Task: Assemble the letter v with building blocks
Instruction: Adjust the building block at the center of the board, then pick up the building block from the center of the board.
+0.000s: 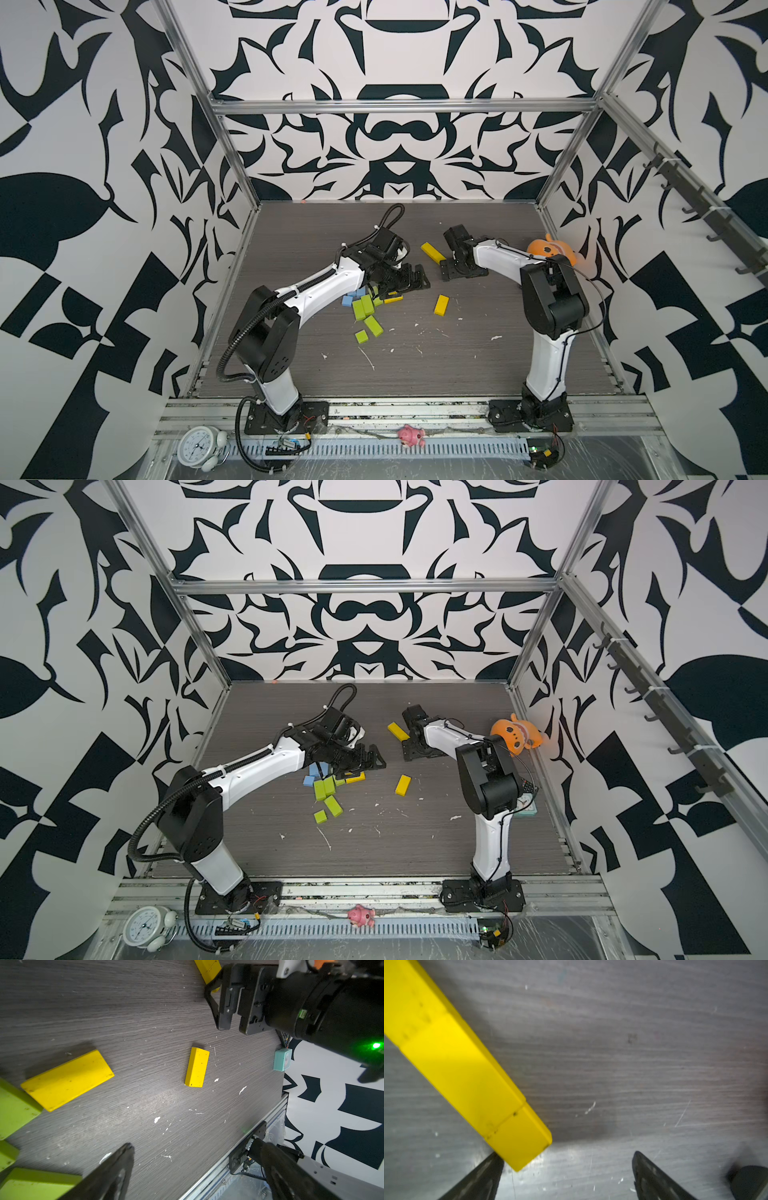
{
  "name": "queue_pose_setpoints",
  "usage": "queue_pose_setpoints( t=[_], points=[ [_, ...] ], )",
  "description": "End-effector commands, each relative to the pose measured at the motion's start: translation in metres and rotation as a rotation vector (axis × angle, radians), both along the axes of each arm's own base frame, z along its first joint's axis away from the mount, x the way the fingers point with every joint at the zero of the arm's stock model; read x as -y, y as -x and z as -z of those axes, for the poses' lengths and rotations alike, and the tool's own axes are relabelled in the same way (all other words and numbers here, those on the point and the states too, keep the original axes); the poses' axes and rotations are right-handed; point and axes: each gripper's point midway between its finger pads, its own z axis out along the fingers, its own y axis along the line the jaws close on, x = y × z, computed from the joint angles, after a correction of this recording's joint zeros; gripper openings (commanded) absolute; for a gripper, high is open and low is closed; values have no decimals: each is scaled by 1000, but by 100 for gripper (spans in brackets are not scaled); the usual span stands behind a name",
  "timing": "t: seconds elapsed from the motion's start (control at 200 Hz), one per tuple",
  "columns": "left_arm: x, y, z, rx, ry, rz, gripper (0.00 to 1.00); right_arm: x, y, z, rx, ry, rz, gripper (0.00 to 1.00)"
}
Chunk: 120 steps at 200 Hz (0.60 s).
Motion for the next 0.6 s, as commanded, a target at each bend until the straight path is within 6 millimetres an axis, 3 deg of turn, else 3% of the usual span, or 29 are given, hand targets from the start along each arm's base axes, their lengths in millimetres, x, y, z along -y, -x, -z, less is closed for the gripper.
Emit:
queue_pose_setpoints(
  t=[0.0, 0.11, 0.19, 0.435, 0.595],
  points=[
    [-5, 3, -18, 33, 4, -1, 99, -5, 19, -25, -1, -49, 13, 99],
    [-11, 6, -21, 60, -1, 5, 99, -6, 35, -39, 17, -101, 94, 99],
    [-17, 7, -22, 79, -2, 4, 99, -23, 50, -42, -5, -183, 127, 99],
    [-48, 12, -23, 80, 70, -44, 99, -50, 84, -29, -40, -226, 238, 99],
    [-62, 24, -18, 65, 86, -32, 99, -55, 97, -15, -44, -239, 321, 85]
  ],
)
